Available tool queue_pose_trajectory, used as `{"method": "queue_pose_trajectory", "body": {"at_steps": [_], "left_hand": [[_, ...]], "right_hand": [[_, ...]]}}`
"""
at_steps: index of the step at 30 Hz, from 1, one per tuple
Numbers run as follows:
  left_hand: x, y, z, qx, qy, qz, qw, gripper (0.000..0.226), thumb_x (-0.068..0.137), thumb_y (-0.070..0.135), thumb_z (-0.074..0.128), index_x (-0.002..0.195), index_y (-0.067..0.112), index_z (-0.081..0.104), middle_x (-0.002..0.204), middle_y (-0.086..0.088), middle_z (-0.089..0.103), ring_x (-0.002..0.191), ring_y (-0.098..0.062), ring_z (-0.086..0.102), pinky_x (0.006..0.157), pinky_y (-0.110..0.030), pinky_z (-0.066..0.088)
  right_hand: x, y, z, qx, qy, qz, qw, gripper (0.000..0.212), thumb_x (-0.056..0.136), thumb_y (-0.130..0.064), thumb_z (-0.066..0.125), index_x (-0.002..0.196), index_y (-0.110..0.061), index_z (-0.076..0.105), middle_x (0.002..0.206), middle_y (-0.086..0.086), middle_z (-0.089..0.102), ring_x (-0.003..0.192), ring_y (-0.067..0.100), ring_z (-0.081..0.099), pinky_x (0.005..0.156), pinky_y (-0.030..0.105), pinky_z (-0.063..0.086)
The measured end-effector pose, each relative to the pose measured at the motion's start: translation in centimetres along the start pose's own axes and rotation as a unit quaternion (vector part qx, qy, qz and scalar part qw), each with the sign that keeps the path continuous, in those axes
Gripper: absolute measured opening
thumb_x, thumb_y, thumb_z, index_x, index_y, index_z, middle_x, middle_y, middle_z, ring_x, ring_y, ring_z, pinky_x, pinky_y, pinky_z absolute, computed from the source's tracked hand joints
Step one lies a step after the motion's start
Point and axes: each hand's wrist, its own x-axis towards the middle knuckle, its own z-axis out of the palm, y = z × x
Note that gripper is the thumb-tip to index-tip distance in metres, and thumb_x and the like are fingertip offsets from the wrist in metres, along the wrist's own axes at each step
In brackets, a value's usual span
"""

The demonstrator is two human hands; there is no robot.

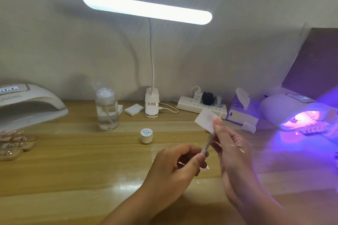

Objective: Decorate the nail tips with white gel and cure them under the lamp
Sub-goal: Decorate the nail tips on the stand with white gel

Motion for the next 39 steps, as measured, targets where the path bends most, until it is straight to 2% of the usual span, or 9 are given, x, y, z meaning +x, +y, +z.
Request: {"method": "queue_pose_trajectory", "body": {"at_steps": [5, 8, 12, 17, 22, 29, 35, 37, 39], "left_hand": [[-0.1, 0.1, -0.2, -0.068, -0.062, -0.030, 0.995, 0.017, 0.096, 0.017, 0.060, 0.104, 0.009, 0.074, 0.085, -0.007, 0.073, 0.081, -0.031, 0.068, 0.076, -0.034, 0.058], [0.0, -0.1, -0.3, -0.089, -0.054, -0.042, 0.994, 0.017, 0.097, 0.014, 0.059, 0.103, 0.008, 0.074, 0.081, -0.003, 0.072, 0.073, -0.015, 0.066, 0.073, -0.026, 0.056], [0.4, -0.4, -0.6, -0.104, -0.019, -0.053, 0.993, 0.015, 0.096, 0.012, 0.058, 0.099, 0.011, 0.073, 0.077, 0.005, 0.071, 0.072, -0.004, 0.065, 0.069, -0.019, 0.054], [0.4, -0.5, -0.8, -0.083, -0.076, -0.088, 0.990, 0.022, 0.098, 0.028, 0.056, 0.096, 0.015, 0.073, 0.080, 0.005, 0.071, 0.071, -0.007, 0.064, 0.072, -0.022, 0.055], [0.2, -0.2, -1.0, -0.048, -0.082, -0.091, 0.991, 0.032, 0.104, 0.020, 0.046, 0.086, 0.014, 0.072, 0.071, 0.008, 0.065, 0.069, -0.007, 0.059, 0.066, -0.022, 0.051], [0.4, 0.0, -1.7, -0.013, -0.058, -0.060, 0.996, 0.032, 0.103, 0.016, 0.046, 0.084, 0.011, 0.071, 0.068, 0.011, 0.065, 0.070, -0.005, 0.061, 0.063, -0.021, 0.049], [0.4, -0.6, -2.1, 0.022, -0.040, -0.068, 0.997, 0.036, 0.101, 0.013, 0.048, 0.076, 0.024, 0.072, 0.071, 0.007, 0.070, 0.068, -0.006, 0.064, 0.063, -0.024, 0.051], [0.5, -0.6, -1.9, 0.026, -0.024, -0.063, 0.997, 0.029, 0.100, 0.017, 0.050, 0.085, 0.023, 0.074, 0.081, 0.007, 0.074, 0.074, -0.007, 0.067, 0.069, -0.028, 0.055], [0.6, -0.5, -2.0, 0.026, -0.007, -0.051, 0.998, 0.022, 0.100, 0.019, 0.053, 0.093, 0.023, 0.074, 0.088, 0.006, 0.075, 0.081, -0.011, 0.068, 0.073, -0.032, 0.057]], "right_hand": [[0.8, -1.0, -0.7, 0.020, 0.030, -0.029, 0.999, 0.031, 0.078, -0.050, 0.066, 0.063, -0.024, 0.073, 0.069, -0.006, 0.059, 0.074, 0.006, 0.056, 0.083, 0.028, 0.045], [0.0, -0.1, -0.4, -0.027, -0.003, -0.022, 0.999, 0.033, 0.083, -0.050, 0.065, 0.067, -0.022, 0.070, 0.065, -0.005, 0.054, 0.070, 0.012, 0.050, 0.075, 0.032, 0.044], [-1.2, 1.1, 0.6, -0.036, -0.080, -0.014, 0.996, 0.041, 0.093, -0.047, 0.060, 0.063, -0.019, 0.062, 0.059, -0.003, 0.052, 0.057, 0.011, 0.049, 0.057, 0.023, 0.045], [-0.5, 0.8, 0.1, -0.021, -0.053, -0.021, 0.998, 0.041, 0.089, -0.054, 0.061, 0.070, -0.019, 0.068, 0.067, -0.001, 0.058, 0.067, 0.011, 0.052, 0.069, 0.034, 0.043], [-0.1, 0.7, 0.1, -0.019, -0.042, -0.024, 0.999, 0.033, 0.086, -0.053, 0.063, 0.075, -0.024, 0.074, 0.073, -0.009, 0.064, 0.078, 0.004, 0.056, 0.091, 0.033, 0.045], [-1.3, 1.1, 0.8, -0.034, -0.078, 0.017, 0.996, 0.036, 0.092, -0.046, 0.061, 0.073, -0.016, 0.070, 0.067, 0.003, 0.059, 0.069, 0.015, 0.052, 0.077, 0.038, 0.042], [-2.8, 2.0, 1.9, -0.017, -0.123, 0.031, 0.992, 0.042, 0.095, -0.036, 0.061, 0.069, -0.002, 0.059, 0.060, 0.007, 0.049, 0.059, 0.017, 0.047, 0.061, 0.035, 0.040], [-2.6, 1.6, 1.7, -0.032, -0.119, 0.028, 0.992, 0.037, 0.090, -0.040, 0.063, 0.072, -0.008, 0.068, 0.064, 0.005, 0.059, 0.063, 0.014, 0.056, 0.065, 0.029, 0.046], [-2.3, 1.4, 1.3, -0.044, -0.122, 0.024, 0.991, 0.028, 0.093, -0.038, 0.062, 0.087, -0.016, 0.078, 0.082, 0.004, 0.075, 0.083, 0.014, 0.071, 0.081, 0.030, 0.052]]}}
